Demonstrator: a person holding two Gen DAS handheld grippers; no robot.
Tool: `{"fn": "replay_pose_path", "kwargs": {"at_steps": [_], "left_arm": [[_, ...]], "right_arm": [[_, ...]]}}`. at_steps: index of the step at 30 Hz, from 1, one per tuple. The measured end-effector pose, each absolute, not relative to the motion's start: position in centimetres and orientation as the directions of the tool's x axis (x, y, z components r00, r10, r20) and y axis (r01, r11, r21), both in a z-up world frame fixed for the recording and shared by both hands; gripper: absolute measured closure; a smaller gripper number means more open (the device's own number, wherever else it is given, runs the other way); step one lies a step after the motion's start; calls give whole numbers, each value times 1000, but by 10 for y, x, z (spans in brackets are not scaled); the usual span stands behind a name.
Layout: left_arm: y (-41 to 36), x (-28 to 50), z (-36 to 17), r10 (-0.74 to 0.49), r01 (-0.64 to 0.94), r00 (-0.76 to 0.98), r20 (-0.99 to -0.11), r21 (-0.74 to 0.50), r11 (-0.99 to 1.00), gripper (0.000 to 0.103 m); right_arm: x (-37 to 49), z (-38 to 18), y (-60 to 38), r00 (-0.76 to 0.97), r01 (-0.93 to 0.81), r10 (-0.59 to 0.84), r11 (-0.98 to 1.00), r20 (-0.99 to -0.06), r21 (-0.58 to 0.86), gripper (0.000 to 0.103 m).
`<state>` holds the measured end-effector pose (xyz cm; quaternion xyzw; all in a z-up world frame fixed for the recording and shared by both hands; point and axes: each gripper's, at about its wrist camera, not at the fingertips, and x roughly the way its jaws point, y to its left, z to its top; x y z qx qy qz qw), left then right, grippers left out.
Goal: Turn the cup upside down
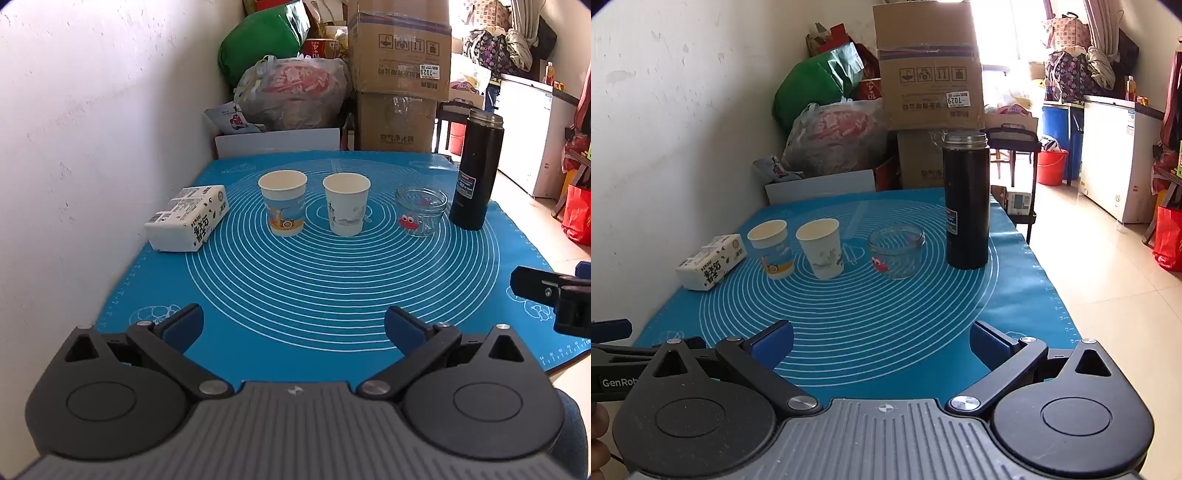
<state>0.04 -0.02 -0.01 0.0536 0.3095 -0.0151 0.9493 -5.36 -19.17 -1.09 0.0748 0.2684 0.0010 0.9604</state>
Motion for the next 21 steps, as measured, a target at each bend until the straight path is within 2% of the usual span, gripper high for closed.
{"fn": "replay_pose_path", "kwargs": {"at_steps": [21], "left_arm": [[1,2,-1,6,57,810,-586,90,994,1]], "right_arm": [[-54,-11,-193,856,40,39,989,-515,141,0]]}}
